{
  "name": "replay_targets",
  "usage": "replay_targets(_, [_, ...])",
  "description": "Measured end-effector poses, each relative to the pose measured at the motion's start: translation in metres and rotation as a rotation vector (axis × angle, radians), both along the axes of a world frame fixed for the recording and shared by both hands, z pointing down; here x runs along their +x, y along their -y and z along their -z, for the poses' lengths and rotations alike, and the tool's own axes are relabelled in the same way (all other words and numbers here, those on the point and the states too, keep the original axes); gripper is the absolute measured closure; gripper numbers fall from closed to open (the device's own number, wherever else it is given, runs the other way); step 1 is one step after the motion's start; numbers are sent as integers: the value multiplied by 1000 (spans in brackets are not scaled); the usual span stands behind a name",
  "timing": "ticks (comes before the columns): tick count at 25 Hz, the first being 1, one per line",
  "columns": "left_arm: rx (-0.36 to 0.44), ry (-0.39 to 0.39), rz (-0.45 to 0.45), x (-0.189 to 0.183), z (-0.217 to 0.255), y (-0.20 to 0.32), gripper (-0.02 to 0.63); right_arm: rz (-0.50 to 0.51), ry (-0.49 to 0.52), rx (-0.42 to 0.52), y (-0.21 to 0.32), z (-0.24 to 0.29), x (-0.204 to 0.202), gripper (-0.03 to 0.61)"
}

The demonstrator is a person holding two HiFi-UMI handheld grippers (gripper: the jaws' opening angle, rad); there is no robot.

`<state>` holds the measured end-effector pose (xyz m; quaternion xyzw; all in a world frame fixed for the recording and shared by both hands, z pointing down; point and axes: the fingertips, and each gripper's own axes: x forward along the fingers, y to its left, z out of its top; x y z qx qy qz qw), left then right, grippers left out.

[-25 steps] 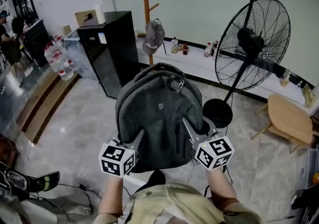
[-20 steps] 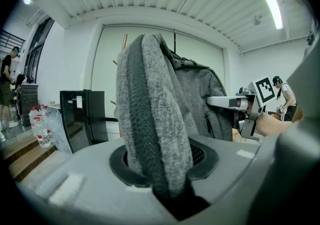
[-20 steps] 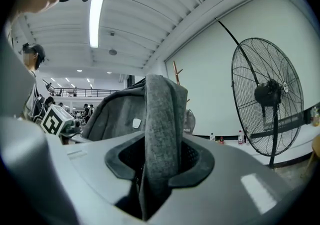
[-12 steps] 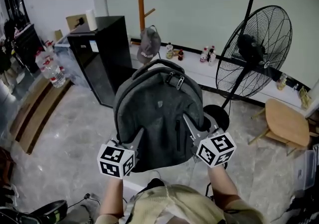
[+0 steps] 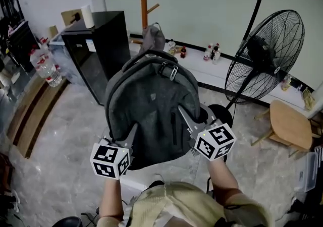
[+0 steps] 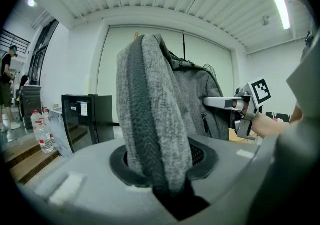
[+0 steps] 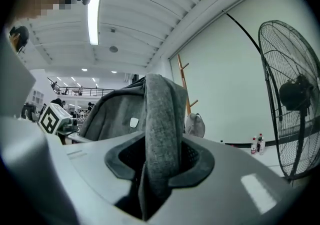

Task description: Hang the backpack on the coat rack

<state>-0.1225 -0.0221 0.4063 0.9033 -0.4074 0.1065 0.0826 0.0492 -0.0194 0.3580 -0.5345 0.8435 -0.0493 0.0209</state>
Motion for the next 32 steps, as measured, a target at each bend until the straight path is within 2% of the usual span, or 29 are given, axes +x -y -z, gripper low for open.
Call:
replay_targets(11, [37,-2,2,-9,23,72,488,33,-33,53,77,23,-10,446])
replay_targets(15, [60,-22,1,2,36,105,492,57,-54,96,117,38,-1,446])
replay_targets(22, [112,9,43,40,67,164,491,75,-42,141,179,67,39,446])
replay_targets(32, [175,39,106,69,113,224,489,96,-32,191,245,112,66,446])
